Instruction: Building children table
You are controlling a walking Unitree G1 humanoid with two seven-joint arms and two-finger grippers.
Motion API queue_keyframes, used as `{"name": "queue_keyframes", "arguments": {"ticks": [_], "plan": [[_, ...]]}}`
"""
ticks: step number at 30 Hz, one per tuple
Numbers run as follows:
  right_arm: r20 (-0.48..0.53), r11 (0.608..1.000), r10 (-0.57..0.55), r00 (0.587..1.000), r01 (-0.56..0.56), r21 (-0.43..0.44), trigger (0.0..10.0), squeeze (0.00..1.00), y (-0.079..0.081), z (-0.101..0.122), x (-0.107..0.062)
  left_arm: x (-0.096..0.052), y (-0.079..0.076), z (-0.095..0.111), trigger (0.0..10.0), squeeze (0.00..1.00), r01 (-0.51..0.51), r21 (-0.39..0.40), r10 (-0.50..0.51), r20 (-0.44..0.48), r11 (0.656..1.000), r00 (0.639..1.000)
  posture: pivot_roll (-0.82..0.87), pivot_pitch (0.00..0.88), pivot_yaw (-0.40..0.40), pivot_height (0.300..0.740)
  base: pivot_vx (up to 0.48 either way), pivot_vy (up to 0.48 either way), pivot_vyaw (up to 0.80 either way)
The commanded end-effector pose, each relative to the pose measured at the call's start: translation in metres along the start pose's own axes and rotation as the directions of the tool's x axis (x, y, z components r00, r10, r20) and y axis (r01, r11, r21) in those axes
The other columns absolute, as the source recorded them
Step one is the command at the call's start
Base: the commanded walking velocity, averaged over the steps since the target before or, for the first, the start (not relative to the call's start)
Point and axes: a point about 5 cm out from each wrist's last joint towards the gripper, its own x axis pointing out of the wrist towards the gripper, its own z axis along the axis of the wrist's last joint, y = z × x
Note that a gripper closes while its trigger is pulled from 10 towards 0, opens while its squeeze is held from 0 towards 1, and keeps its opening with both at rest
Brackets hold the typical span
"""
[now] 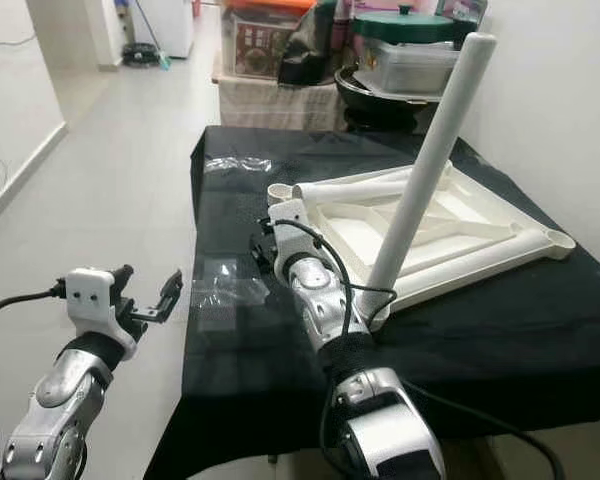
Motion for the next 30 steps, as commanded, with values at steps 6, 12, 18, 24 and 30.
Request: {"name": "queue_keyframes", "arguments": {"ticks": [6, 12, 18, 24, 30], "plan": [[-0.107, 0.995, -0.098, 0.989, 0.101, 0.018, 10.0, 0.00, -0.021, -0.016, 0.007, 0.000, -0.002, 0.000, 10.0, 0.00, 0.000, 0.013, 0.000, -0.003, 1.000, 1.000, 0.15, 0.000, -0.115, 0.740, 0.000, 0.000, 0.00], [-0.157, 0.985, -0.165, 0.974, 0.170, 0.021, 10.0, 0.00, -0.041, -0.023, 0.006, -0.003, -0.001, -0.001, 10.0, 0.00, -0.004, 0.018, 0.004, -0.007, 1.000, 1.000, 0.16, 0.000, -0.117, 0.740, 0.000, 0.000, 0.00], [-0.191, 0.974, -0.211, 0.959, 0.223, 0.042, 10.0, 0.00, -0.058, -0.025, 0.004, -0.004, -0.003, -0.001, 10.0, 0.00, -0.002, 0.019, 0.002, -0.012, 1.000, 1.000, 0.17, 0.000, -0.117, 0.740, 0.000, 0.000, 0.00], [-0.284, 0.988, -0.122, 0.951, 0.145, 0.060, 10.0, 0.00, -0.056, -0.039, 0.002, -0.005, -0.004, -0.002, 10.0, 0.00, 0.006, 0.021, -0.006, -0.024, 1.000, 1.000, 0.17, 0.000, -0.115, 0.740, 0.000, 0.000, 0.00], [-0.352, 0.995, -0.010, 0.936, 0.042, 0.086, 10.0, 0.00, -0.054, -0.050, -0.001, -0.005, -0.005, -0.003, 10.0, 0.00, 0.009, 0.021, -0.008, -0.030, 1.000, 1.000, 0.17, 0.000, -0.121, 0.740, 0.000, 0.000, 0.00]]}}
